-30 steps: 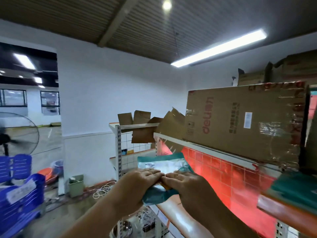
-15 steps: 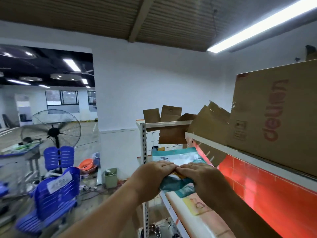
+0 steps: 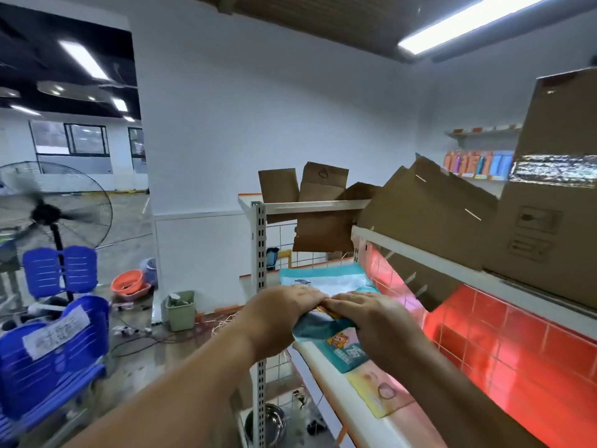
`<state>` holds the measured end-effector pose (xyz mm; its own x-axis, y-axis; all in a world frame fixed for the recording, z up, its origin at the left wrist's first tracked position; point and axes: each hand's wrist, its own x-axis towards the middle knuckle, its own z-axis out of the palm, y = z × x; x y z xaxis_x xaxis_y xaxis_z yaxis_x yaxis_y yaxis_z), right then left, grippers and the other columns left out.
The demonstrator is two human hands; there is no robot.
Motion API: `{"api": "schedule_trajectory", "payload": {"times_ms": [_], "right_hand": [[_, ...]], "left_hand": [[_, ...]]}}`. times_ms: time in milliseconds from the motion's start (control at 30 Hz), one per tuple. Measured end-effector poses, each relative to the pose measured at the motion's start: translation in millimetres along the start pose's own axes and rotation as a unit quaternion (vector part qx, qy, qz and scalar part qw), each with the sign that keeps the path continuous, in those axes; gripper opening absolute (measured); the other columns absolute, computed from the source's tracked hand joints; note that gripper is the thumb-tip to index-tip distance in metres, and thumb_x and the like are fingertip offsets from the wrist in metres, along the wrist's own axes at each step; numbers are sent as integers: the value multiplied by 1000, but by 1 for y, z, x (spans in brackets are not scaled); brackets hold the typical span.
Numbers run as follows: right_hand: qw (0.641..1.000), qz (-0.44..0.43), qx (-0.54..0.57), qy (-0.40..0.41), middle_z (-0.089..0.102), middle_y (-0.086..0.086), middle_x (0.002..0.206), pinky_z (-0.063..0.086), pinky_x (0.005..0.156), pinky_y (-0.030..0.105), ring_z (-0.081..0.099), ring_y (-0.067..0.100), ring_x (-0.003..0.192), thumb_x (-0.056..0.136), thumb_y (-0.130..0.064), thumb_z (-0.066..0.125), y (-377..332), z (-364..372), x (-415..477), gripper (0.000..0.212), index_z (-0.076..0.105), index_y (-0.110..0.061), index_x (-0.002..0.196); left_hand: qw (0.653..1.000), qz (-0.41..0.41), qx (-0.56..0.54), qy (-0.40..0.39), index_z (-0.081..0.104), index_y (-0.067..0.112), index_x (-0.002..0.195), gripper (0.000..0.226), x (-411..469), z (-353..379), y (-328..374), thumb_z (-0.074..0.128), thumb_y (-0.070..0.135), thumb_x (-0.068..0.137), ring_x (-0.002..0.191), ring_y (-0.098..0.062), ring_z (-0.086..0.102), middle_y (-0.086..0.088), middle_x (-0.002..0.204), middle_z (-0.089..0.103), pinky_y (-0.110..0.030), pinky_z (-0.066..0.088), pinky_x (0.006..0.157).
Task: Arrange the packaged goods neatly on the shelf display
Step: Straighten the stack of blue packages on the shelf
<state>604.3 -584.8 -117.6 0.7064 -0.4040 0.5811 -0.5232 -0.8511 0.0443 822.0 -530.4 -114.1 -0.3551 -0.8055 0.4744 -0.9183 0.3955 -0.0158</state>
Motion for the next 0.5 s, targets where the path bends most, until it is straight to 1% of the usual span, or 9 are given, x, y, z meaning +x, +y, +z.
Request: {"api": "schedule_trajectory", "payload": {"times_ms": [100, 167, 233, 333, 400, 500], "right_hand": [[1000, 24, -5, -7, 70, -15, 120, 58, 86, 28, 68, 10, 106, 84, -10, 75, 4, 21, 24, 52, 65, -36, 128], [999, 32, -16, -21, 69, -14, 122, 59, 86, 31, 68, 11, 106, 84, -9, 74, 4, 33, 41, 54, 64, -36, 129], [998, 44, -41, -20, 70, -13, 121, 59, 85, 31, 69, 12, 104, 81, -8, 75, 3, 43, 55, 55, 64, -34, 128], [996, 63, -68, 3, 74, -9, 114, 58, 79, 28, 73, 14, 94, 73, -4, 81, 4, 56, 65, 55, 70, -27, 121], [994, 67, -81, 16, 75, -6, 111, 59, 77, 28, 74, 16, 91, 71, -6, 85, 9, 66, 62, 52, 72, -23, 118], [994, 78, -77, 12, 73, -3, 117, 62, 82, 35, 73, 19, 100, 76, -8, 82, 25, 83, 55, 51, 69, -22, 123]], "left_hand": [[999, 25, -20, -1, 46, 32, 148, 61, 12, 8, -36, 71, 25, 93, 136, -6, 47, 11, 148, 53, -29, 42, 114], [998, 41, -42, 6, 47, 31, 147, 59, 19, 12, -61, 70, 26, 94, 135, -6, 48, 11, 147, 54, -22, 38, 112], [997, 58, -55, 9, 48, 31, 147, 58, 25, 15, -81, 70, 25, 94, 135, -6, 48, 11, 147, 54, -18, 35, 110], [994, 83, -69, 2, 50, 33, 147, 58, 34, 24, -109, 70, 23, 94, 136, -8, 49, 11, 147, 55, -26, 42, 113], [991, 107, -77, -7, 54, 32, 144, 56, 43, 29, -120, 73, 22, 92, 131, -10, 54, 9, 142, 59, -33, 48, 108], [984, 147, -99, -18, 61, 29, 139, 52, 59, 41, -133, 75, 19, 90, 118, -15, 61, 4, 133, 66, -39, 53, 99]]}}
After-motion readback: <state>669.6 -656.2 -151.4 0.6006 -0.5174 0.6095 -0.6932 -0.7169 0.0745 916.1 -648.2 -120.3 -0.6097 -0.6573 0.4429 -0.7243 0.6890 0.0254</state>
